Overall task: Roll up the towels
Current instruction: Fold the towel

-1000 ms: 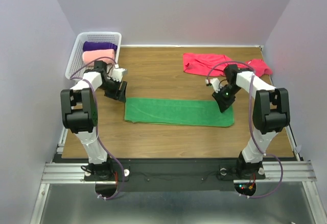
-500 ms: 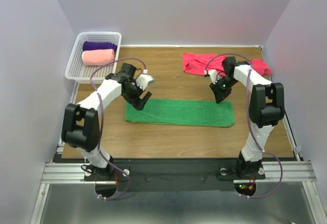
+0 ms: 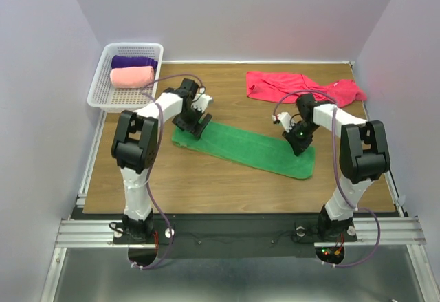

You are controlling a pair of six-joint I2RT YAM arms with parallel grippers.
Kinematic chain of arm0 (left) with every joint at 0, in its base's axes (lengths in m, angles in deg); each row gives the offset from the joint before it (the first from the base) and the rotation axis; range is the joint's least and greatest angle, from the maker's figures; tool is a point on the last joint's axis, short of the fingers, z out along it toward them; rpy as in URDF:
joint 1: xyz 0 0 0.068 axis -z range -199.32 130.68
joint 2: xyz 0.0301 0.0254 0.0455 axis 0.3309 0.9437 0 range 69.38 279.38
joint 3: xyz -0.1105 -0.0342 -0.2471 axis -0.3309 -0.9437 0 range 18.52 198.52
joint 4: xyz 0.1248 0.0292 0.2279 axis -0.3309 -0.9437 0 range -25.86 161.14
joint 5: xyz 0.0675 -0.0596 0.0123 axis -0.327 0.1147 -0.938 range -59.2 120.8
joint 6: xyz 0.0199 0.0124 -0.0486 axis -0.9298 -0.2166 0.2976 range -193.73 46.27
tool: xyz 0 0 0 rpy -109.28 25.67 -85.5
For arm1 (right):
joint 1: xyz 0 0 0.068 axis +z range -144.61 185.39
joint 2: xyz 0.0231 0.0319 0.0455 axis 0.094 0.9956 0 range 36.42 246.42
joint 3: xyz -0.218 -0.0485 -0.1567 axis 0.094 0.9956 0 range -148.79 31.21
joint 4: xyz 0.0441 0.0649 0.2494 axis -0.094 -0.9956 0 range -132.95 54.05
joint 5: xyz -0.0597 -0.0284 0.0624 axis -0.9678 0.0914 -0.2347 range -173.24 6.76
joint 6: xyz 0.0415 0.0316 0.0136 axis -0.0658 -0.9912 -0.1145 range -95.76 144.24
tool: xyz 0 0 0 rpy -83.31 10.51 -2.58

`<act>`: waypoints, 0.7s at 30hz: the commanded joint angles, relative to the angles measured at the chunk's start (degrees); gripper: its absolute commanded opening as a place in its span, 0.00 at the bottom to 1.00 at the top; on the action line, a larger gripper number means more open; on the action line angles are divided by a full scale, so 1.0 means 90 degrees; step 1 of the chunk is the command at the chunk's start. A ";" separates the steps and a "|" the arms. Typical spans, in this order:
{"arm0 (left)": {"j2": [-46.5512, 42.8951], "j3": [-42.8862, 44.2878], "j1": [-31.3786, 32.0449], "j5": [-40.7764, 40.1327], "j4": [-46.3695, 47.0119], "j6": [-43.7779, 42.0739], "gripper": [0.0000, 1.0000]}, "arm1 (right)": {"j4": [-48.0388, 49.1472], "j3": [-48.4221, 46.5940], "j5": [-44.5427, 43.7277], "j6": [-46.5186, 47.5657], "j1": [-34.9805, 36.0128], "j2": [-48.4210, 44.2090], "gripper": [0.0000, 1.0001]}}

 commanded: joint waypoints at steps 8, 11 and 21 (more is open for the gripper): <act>0.2457 0.4033 -0.0401 0.0227 0.0345 0.0112 0.92 | -0.0302 0.0604 0.0802 -0.0792 0.2287 0.0113 0.18; 0.2303 0.4766 -0.0665 0.0880 0.0374 0.0249 0.97 | -0.0234 0.0321 0.1231 -0.1153 0.2728 0.0328 0.20; 0.0398 0.3766 -0.0988 0.0767 0.0081 -0.0239 0.99 | 0.0215 -0.0119 0.1905 -0.1924 0.3930 0.0933 0.20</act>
